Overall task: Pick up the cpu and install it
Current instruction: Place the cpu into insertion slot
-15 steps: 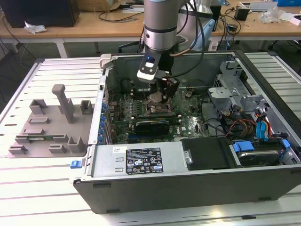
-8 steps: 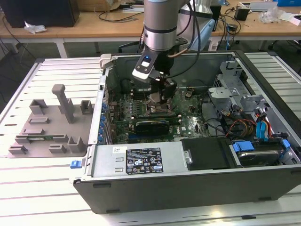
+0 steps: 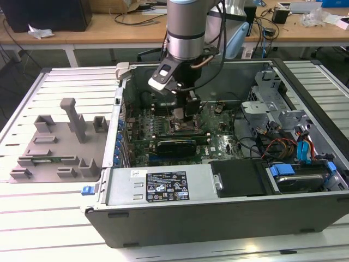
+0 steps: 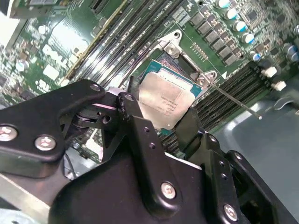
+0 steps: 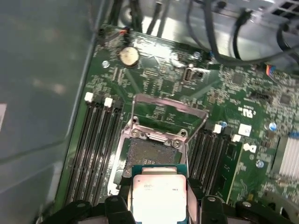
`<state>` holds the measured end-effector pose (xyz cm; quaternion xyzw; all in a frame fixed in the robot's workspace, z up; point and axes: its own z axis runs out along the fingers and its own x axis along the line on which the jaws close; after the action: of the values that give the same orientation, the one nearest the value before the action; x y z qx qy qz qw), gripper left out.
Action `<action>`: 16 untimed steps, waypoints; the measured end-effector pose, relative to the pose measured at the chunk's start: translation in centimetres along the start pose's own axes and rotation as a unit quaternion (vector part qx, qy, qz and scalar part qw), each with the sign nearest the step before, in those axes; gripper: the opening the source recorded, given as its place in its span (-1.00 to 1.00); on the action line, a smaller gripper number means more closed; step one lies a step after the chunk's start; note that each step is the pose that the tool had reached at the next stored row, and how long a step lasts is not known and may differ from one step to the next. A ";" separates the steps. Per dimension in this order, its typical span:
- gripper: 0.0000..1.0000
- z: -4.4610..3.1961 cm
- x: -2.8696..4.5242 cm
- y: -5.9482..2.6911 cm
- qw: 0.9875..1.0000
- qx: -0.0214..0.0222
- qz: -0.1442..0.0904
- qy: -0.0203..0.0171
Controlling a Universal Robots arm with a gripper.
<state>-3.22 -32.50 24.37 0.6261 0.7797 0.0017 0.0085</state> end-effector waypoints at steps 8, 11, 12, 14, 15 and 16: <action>0.09 0.52 0.00 -0.01 0.996 0.001 0.089 -0.001; 0.09 1.68 -0.11 0.65 0.994 0.001 0.108 -0.002; 0.09 1.70 -0.11 0.65 0.994 0.001 0.108 -0.001; 0.09 1.87 -0.10 0.65 0.994 0.001 0.108 -0.001; 0.09 2.00 -0.10 0.65 0.994 0.001 0.108 -0.001; 0.09 2.15 -0.10 0.64 0.994 0.001 0.108 -0.001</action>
<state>-2.54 -32.48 22.23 0.7067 0.7074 0.0007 0.0086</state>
